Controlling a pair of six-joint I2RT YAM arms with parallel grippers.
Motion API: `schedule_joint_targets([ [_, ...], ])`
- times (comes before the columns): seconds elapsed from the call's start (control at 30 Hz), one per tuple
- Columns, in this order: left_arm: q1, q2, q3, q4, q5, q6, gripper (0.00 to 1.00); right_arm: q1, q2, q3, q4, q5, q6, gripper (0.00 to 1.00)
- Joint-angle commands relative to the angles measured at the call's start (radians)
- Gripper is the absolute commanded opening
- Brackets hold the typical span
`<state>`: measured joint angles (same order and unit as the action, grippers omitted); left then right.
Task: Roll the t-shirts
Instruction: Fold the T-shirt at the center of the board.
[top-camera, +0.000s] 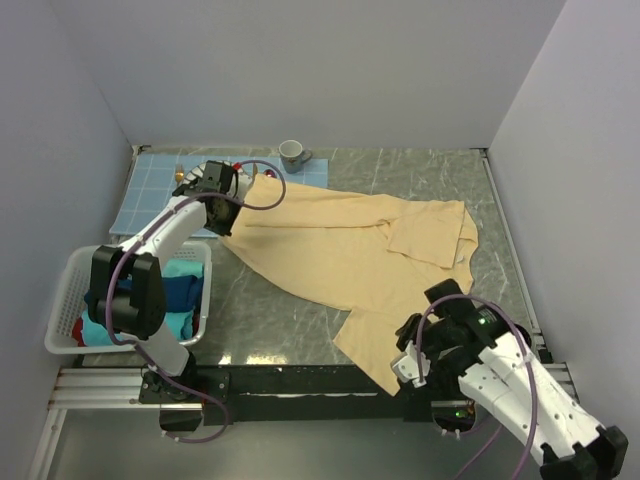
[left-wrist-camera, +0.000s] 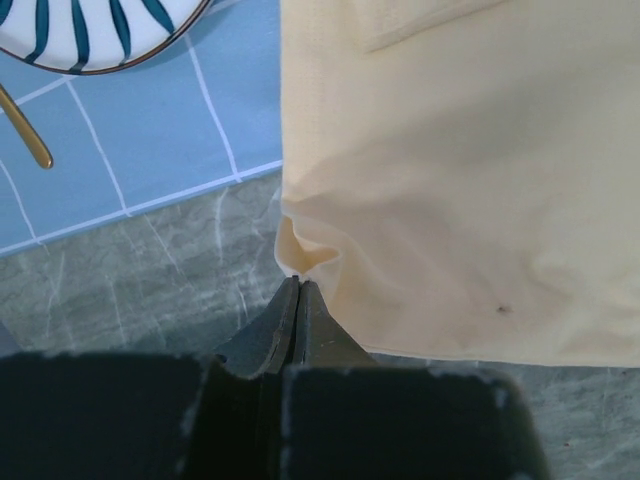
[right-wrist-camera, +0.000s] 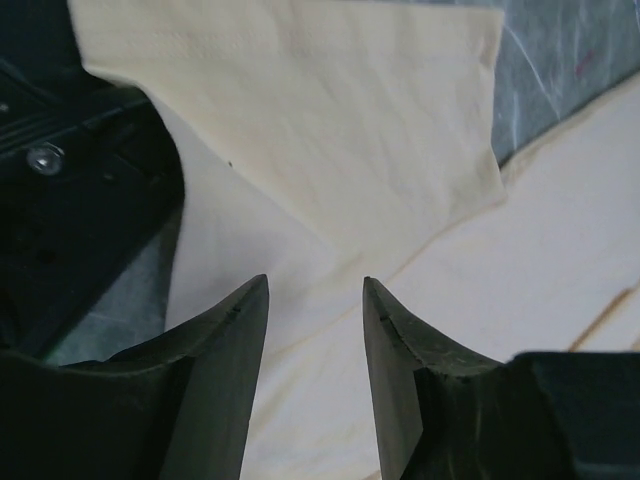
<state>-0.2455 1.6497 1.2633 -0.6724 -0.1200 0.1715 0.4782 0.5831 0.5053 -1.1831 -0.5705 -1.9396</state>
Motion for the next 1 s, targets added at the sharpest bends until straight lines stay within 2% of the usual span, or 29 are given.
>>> schedule_joint_targets([
  [0.0,0.015,-0.059,0.004,0.022,-0.004,0.010,0.01,0.077,0.105,0.061,-0.074,-0.069,-0.174,0.50],
  [0.27,0.055,-0.073,-0.027,0.039,0.009,0.003,0.01,0.186,0.169,0.137,-0.205,-0.086,-0.136,0.54],
  [0.77,0.066,-0.079,-0.042,0.074,0.066,-0.027,0.01,0.387,0.382,0.210,-0.130,0.049,0.247,0.50],
  [0.97,0.066,-0.094,-0.053,0.094,0.083,-0.038,0.01,0.431,0.419,0.237,-0.112,0.072,0.271,0.50],
])
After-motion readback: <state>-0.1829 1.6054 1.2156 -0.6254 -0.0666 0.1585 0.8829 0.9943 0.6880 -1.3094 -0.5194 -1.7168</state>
